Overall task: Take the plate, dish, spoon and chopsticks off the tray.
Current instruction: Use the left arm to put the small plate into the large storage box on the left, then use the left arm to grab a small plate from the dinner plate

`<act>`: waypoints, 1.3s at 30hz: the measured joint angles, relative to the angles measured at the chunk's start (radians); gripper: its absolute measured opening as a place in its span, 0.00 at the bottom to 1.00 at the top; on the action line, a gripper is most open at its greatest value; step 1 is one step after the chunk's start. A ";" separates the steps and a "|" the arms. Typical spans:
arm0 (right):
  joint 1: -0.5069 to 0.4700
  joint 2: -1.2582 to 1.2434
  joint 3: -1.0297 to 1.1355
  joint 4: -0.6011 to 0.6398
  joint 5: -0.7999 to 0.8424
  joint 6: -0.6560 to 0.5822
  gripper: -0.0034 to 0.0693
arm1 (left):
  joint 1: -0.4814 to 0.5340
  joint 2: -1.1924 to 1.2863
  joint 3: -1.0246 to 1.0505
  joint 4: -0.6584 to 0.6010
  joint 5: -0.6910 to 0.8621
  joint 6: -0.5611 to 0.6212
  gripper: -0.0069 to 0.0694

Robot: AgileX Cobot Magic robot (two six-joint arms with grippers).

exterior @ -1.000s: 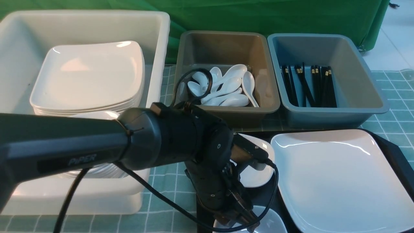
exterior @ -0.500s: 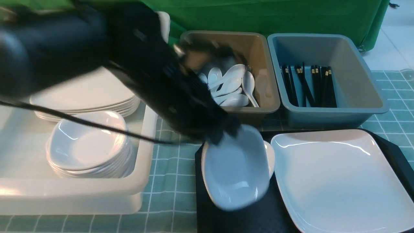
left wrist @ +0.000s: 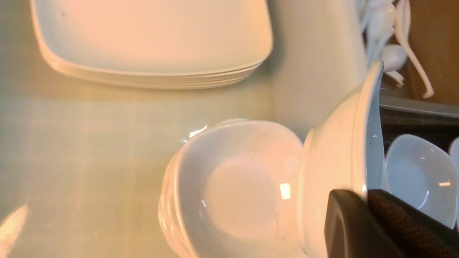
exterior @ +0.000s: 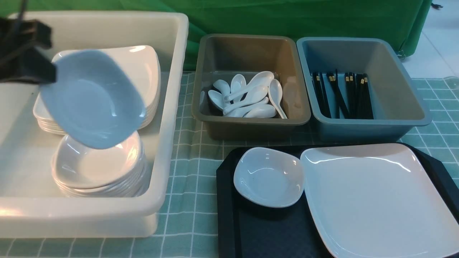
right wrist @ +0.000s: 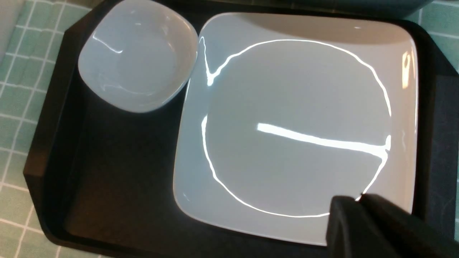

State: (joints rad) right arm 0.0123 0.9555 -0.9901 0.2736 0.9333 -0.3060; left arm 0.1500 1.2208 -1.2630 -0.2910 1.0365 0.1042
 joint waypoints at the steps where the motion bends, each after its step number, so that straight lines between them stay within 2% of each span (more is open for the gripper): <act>1: 0.000 0.000 0.000 0.000 0.000 0.000 0.14 | 0.004 0.000 0.006 -0.003 -0.003 0.001 0.12; 4: 0.000 0.000 0.000 0.003 0.000 0.000 0.14 | 0.037 0.001 0.110 -0.034 -0.075 -0.005 0.12; 12: 0.000 0.000 0.000 0.004 0.000 0.000 0.15 | 0.047 0.000 0.306 -0.044 -0.268 -0.056 0.12; 17: 0.000 0.000 0.000 0.004 0.000 0.000 0.15 | 0.048 0.000 0.320 -0.043 -0.268 -0.059 0.13; 21: 0.000 0.000 0.000 0.004 0.000 0.001 0.16 | 0.048 -0.001 0.321 -0.032 -0.237 -0.059 0.23; 25: 0.000 0.000 0.000 0.004 0.001 0.004 0.17 | 0.048 -0.001 0.322 -0.021 -0.222 -0.059 0.46; 26: 0.000 0.000 0.000 0.004 0.006 0.004 0.17 | 0.048 -0.002 0.314 -0.021 -0.204 -0.059 0.55; 27: 0.000 0.000 0.000 0.004 0.006 0.004 0.17 | 0.048 -0.002 0.312 -0.019 -0.200 -0.059 0.56; 28: 0.000 0.000 0.000 0.006 0.014 0.004 0.17 | 0.048 -0.008 0.282 -0.008 -0.165 -0.059 0.65; 31: 0.000 0.000 0.000 0.006 0.023 0.004 0.17 | 0.048 -0.025 0.227 0.023 -0.130 -0.059 0.74; 32: 0.000 0.000 0.000 0.006 0.025 0.005 0.16 | 0.048 -0.045 0.169 0.057 -0.107 -0.059 0.80; 36: 0.000 0.000 0.000 0.007 0.027 0.007 0.17 | 0.048 -0.077 0.076 0.051 -0.062 -0.053 0.82; 39: 0.000 0.000 0.000 0.008 0.028 0.007 0.17 | 0.020 -0.083 0.048 -0.041 -0.024 0.004 0.74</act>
State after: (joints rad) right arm 0.0123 0.9555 -0.9901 0.2812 0.9617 -0.2988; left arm 0.1699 1.1380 -1.2151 -0.3324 1.0126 0.1078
